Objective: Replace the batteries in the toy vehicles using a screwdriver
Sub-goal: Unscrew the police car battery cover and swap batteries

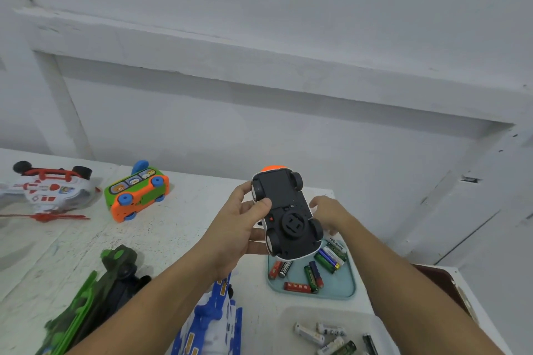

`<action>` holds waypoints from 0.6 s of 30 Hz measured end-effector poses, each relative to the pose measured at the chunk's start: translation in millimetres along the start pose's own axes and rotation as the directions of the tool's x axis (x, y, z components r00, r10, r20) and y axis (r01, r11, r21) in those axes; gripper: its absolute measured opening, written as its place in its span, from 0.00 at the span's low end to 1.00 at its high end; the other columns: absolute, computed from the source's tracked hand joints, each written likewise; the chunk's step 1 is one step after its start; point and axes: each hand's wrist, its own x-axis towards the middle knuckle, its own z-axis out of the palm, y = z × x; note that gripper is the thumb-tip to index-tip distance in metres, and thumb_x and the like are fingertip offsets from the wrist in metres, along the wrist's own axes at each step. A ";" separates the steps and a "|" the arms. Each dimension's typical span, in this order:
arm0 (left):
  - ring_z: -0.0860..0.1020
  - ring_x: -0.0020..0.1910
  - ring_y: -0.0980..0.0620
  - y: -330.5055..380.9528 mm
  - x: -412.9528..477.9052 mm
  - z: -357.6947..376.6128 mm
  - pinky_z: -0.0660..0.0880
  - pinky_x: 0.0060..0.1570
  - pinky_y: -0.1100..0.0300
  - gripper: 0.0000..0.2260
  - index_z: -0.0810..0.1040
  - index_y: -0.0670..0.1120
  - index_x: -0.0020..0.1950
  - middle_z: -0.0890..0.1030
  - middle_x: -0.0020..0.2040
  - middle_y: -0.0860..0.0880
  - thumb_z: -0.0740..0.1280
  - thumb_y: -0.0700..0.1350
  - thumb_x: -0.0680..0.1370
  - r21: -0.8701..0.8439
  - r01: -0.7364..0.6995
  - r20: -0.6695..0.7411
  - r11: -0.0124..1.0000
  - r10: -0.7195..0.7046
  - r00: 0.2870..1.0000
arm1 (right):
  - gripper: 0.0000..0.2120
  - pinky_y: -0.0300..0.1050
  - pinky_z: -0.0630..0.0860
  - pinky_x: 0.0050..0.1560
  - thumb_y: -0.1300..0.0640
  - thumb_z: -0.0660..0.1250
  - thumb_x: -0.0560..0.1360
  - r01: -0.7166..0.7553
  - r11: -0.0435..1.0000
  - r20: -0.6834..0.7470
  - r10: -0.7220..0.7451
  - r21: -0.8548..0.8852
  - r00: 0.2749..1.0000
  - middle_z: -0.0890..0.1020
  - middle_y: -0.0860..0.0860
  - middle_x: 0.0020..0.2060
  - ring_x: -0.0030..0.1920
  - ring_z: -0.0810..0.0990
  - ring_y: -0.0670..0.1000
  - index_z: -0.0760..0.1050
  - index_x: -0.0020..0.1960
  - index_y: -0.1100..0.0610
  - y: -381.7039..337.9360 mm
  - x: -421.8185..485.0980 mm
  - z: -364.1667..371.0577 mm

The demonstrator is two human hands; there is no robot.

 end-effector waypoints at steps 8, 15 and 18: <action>0.84 0.46 0.36 -0.3 2.4 -9.4 0.82 0.44 0.44 0.14 0.70 0.56 0.67 0.84 0.53 0.45 0.62 0.43 0.82 -0.035 -0.013 -0.025 0.999 0.012 1.000 | 0.10 0.46 0.77 0.34 0.67 0.63 0.73 0.034 0.996 -0.039 -0.037 -0.087 0.999 0.79 0.58 0.50 0.43 0.79 0.58 0.68 0.52 0.58 -0.3 27.9 9.9; 0.84 0.46 0.38 -3.3 3.5 -12.1 0.82 0.42 0.46 0.18 0.66 0.56 0.71 0.83 0.54 0.46 0.62 0.44 0.82 -0.013 -0.016 -0.022 1.000 0.015 1.000 | 0.13 0.48 0.83 0.38 0.70 0.60 0.80 0.265 0.262 -0.254 -0.077 0.928 0.964 0.78 0.62 0.41 0.37 0.81 0.57 0.59 0.56 0.57 -24.0 -25.3 -47.1; 0.84 0.45 0.38 -4.7 3.6 -11.2 0.82 0.41 0.48 0.18 0.67 0.56 0.70 0.83 0.54 0.47 0.62 0.44 0.82 -0.025 -0.020 -0.032 0.999 0.019 0.999 | 0.20 0.51 0.83 0.44 0.70 0.62 0.78 0.382 -0.002 -0.370 -0.250 0.924 0.895 0.82 0.61 0.42 0.41 0.84 0.60 0.58 0.59 0.52 -37.9 -76.5 -56.7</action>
